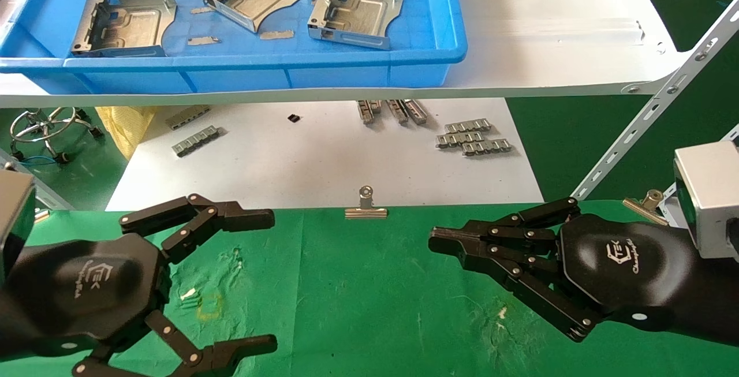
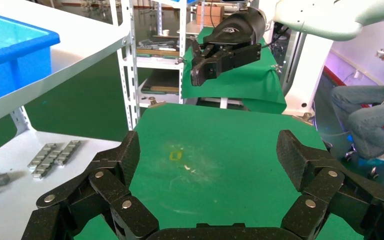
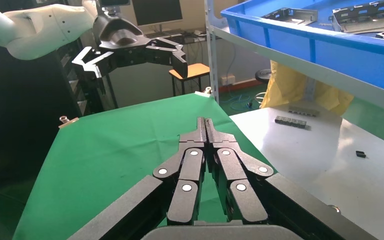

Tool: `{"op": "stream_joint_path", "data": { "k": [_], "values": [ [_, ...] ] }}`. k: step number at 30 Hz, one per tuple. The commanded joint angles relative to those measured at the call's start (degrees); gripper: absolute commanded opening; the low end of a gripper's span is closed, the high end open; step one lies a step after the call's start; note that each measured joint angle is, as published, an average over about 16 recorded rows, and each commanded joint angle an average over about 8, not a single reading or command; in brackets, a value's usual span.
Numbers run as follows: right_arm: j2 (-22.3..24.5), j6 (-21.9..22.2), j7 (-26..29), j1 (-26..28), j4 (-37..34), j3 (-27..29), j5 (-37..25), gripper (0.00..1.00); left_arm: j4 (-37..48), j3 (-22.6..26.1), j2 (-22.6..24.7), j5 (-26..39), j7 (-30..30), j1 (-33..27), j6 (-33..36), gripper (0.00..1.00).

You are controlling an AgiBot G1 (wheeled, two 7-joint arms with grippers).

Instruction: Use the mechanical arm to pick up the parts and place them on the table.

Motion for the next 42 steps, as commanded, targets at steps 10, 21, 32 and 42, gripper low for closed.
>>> {"op": "stream_joint_path", "data": {
  "k": [10,21,32,42],
  "values": [
    [0.0,0.0,0.0,0.0,0.0,0.0,0.0,0.0,1.6,1.3,1.9,6.1,-3.4,-12.9,-2.8,1.0],
    [0.0,0.0,0.0,0.0,0.0,0.0,0.0,0.0,34.8,10.7,17.6,30.2,-0.8,-45.2,-12.5,1.0],
    [0.0,0.0,0.0,0.0,0.0,0.0,0.0,0.2,60.9,16.5,30.2,43.8,4.0,-57.7,-31.4,0.41],
    [0.0,0.0,0.0,0.0,0.0,0.0,0.0,1.0,69.7,18.2,33.7,46.4,6.1,-60.1,-33.2,0.0]
  ]
}}
